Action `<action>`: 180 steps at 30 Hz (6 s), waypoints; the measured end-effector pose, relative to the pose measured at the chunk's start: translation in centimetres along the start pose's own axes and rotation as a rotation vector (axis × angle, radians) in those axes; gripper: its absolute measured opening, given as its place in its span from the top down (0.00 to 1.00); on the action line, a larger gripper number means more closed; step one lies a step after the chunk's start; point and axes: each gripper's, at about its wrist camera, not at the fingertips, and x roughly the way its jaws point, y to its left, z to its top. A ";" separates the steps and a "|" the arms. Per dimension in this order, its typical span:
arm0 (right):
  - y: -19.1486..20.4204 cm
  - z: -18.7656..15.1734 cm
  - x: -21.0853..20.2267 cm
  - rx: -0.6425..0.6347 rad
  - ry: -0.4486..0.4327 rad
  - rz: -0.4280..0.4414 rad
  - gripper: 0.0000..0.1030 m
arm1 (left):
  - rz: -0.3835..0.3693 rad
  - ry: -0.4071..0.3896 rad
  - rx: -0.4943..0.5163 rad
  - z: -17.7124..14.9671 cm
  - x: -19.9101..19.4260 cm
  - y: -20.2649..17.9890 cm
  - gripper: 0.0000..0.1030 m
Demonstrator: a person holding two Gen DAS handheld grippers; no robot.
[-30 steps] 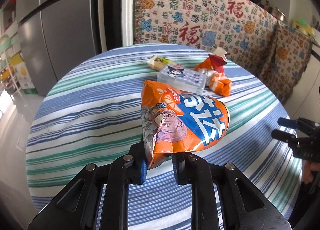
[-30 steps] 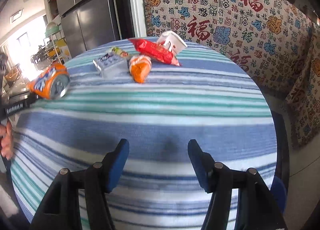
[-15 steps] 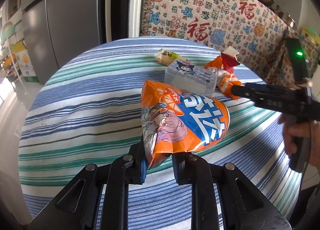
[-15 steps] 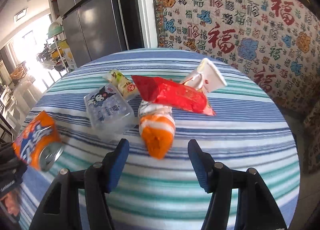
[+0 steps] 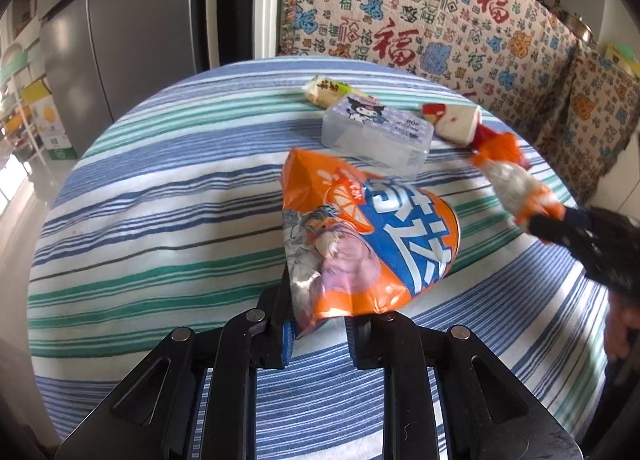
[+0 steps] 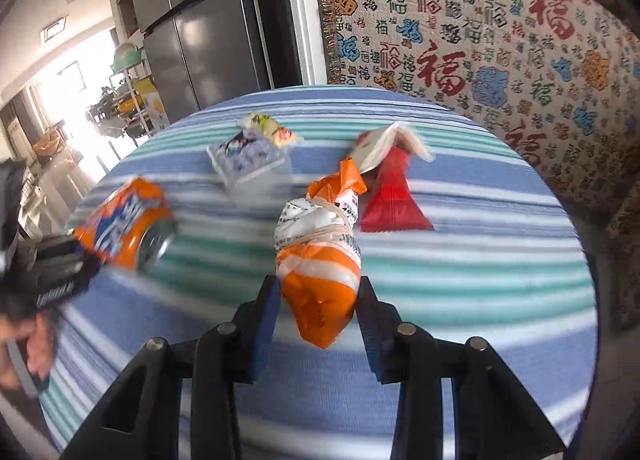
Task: Collect trash
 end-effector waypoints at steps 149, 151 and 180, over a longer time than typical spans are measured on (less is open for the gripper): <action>-26.1 -15.3 -20.8 0.305 -0.172 -0.498 0.29 | -0.449 0.013 0.421 -2.4 -2.3 -29.8 0.12; -23.5 -13.4 -19.7 0.252 -0.196 -0.462 0.29 | -0.381 0.021 0.396 -2.5 -2.3 -25.7 0.12; -0.4 -3.9 0.1 -0.038 0.057 -0.090 0.29 | 0.056 0.065 0.097 1.3 4.0 -3.3 0.00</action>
